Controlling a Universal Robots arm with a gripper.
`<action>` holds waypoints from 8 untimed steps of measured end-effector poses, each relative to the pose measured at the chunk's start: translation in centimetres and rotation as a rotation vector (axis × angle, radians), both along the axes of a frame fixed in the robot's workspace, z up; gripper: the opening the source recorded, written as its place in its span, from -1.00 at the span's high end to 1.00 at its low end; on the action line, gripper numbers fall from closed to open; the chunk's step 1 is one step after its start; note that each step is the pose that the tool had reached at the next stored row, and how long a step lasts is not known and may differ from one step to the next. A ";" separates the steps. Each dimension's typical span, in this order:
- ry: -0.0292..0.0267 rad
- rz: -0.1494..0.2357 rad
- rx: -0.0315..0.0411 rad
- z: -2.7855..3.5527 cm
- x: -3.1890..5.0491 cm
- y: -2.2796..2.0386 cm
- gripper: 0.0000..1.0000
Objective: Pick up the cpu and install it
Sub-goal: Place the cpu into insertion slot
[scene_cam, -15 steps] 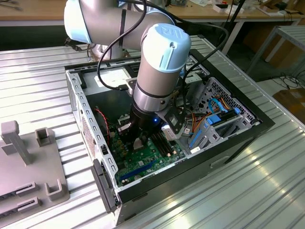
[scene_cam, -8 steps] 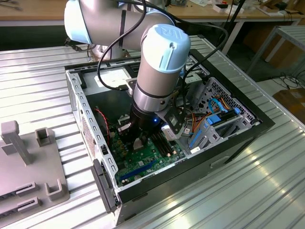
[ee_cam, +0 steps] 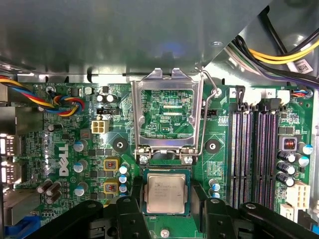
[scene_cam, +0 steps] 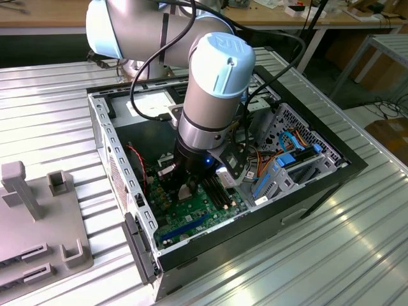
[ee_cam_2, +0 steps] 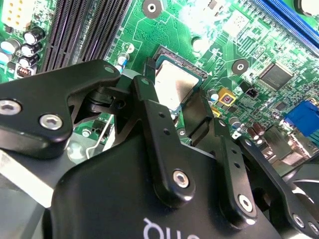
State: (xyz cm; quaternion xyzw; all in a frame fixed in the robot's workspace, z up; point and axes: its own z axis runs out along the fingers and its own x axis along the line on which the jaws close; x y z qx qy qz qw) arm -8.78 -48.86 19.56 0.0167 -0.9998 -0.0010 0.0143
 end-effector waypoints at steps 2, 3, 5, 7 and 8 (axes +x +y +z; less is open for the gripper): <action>0.0001 0.000 -0.0003 0.02 0.00 -0.01 0.06; 0.0001 0.000 -0.0003 0.02 0.00 -0.01 0.06; 0.0002 0.000 -0.0003 0.01 0.00 -0.01 0.06; 0.0003 0.000 0.0012 -0.03 -0.01 -0.02 0.06; 0.0003 0.000 0.0020 -0.06 -0.01 -0.03 0.06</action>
